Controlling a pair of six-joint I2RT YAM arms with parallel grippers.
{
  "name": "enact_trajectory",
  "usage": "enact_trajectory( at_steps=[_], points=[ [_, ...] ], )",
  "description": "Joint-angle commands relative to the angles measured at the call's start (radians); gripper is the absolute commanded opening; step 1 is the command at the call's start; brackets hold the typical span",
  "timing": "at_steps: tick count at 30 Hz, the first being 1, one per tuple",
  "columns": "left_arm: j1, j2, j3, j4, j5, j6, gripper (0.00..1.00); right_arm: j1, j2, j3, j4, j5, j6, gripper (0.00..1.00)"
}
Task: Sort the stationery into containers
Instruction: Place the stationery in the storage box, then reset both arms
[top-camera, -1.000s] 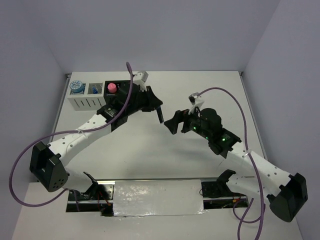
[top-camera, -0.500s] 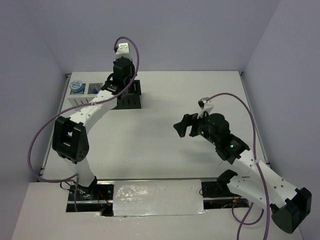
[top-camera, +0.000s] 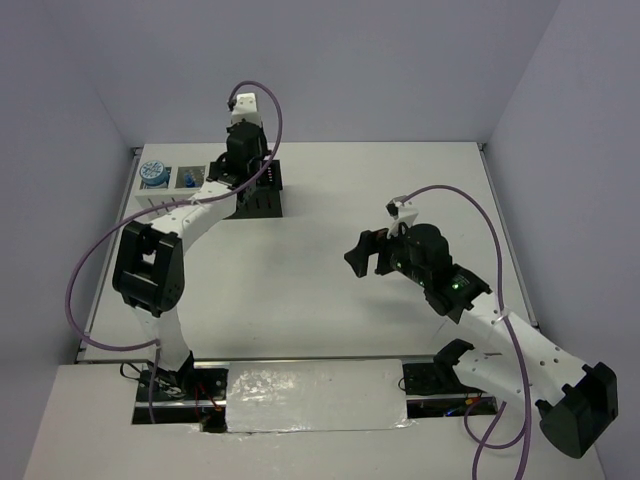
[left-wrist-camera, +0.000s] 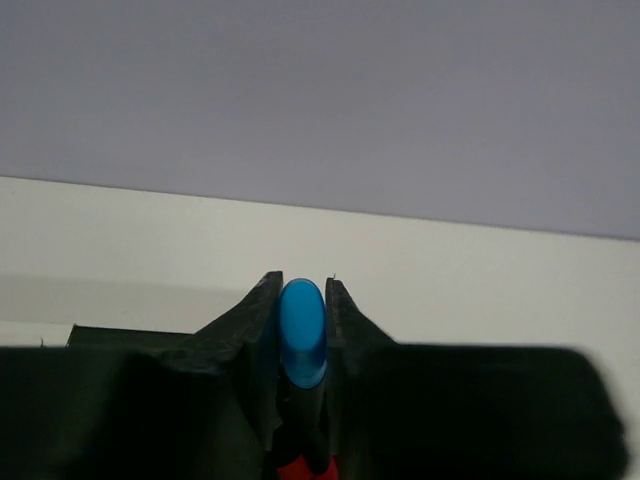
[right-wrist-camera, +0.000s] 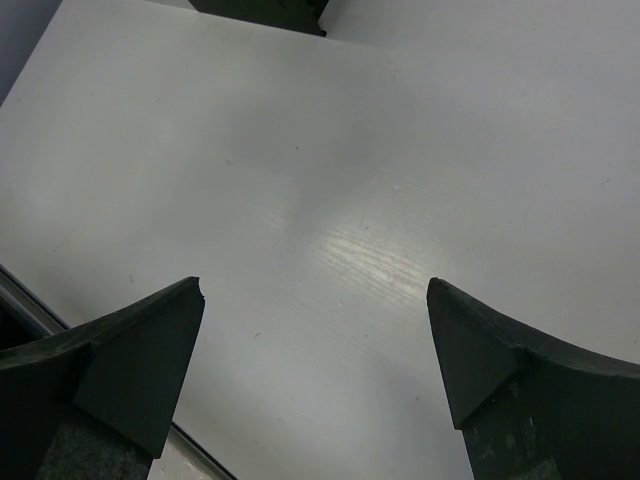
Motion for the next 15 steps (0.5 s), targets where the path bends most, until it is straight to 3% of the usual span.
enact_trajectory(
  at_steps=[1,2,4,5,7,12,15],
  points=[
    [0.0,0.0,-0.035,0.089,0.023,-0.031,0.28,-0.001,0.009,0.015,0.028,-0.011,-0.016,1.0],
    [0.0,-0.003,-0.044,0.092,0.026,-0.036,0.41,-0.002,0.01,0.015,0.031,-0.014,-0.016,1.0],
    [0.0,-0.018,-0.086,0.112,0.019,-0.046,0.54,-0.002,0.01,0.012,0.035,-0.019,-0.013,1.0],
    [0.0,-0.026,-0.101,0.121,0.02,-0.058,0.72,-0.002,0.007,0.012,0.035,-0.022,-0.013,1.0],
    [0.0,-0.052,-0.143,0.138,0.019,-0.068,0.85,-0.002,0.001,0.015,0.031,-0.02,-0.016,1.0],
    [-0.001,-0.162,-0.201,0.123,0.007,-0.111,0.94,-0.002,0.002,0.029,0.026,-0.016,-0.021,1.0],
    [-0.004,-0.278,-0.178,-0.009,-0.047,-0.135,0.96,-0.002,-0.004,0.038,0.011,-0.005,-0.024,1.0]
  ],
)
